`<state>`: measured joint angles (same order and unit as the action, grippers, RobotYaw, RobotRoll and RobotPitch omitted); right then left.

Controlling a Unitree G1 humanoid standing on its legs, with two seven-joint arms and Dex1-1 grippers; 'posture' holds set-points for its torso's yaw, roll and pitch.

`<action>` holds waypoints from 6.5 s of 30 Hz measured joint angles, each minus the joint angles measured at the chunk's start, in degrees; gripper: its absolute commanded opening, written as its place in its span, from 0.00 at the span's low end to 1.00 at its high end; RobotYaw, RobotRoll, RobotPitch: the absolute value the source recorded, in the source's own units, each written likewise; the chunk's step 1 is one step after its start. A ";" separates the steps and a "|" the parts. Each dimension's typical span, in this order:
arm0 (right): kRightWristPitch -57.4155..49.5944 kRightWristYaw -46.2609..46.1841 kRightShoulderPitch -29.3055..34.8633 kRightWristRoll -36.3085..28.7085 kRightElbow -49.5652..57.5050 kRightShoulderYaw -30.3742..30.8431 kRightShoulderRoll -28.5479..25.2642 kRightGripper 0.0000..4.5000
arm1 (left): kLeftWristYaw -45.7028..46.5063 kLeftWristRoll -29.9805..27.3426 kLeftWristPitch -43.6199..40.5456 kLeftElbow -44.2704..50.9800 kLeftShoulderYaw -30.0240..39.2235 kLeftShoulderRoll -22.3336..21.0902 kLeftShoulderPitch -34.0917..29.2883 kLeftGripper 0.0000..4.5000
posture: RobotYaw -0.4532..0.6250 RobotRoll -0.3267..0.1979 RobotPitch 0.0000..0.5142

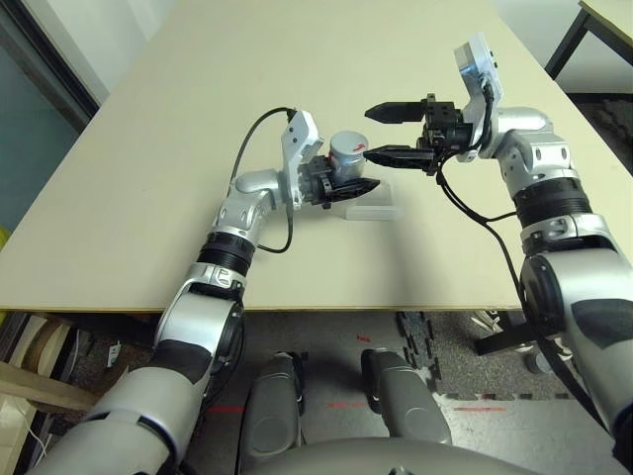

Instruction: Pour the medicine from the bottle into the box.

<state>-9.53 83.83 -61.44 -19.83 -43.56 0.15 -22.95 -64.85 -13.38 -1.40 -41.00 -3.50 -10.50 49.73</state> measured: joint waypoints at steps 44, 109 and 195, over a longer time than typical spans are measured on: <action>1.32 -7.82 -0.45 2.70 -3.17 1.31 3.74 1.00 | 2.95 0.23 1.34 -0.58 0.00 1.71 1.41 0.58 | 0.22 0.62 0.24; -12.69 -7.29 7.44 -1.98 13.25 -1.66 -3.47 1.00 | 2.14 -0.14 2.66 -0.36 0.16 1.72 0.26 0.58 | 0.22 0.62 0.26; -9.56 -12.37 7.07 -1.90 9.36 -1.34 -4.98 1.00 | 3.53 0.08 3.62 -1.20 1.09 0.59 1.06 0.58 | 0.22 0.62 0.28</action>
<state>-19.09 71.46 -54.37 -21.73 -34.20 -1.19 -27.93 -61.32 -13.30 2.22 -42.20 -2.41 -9.91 50.79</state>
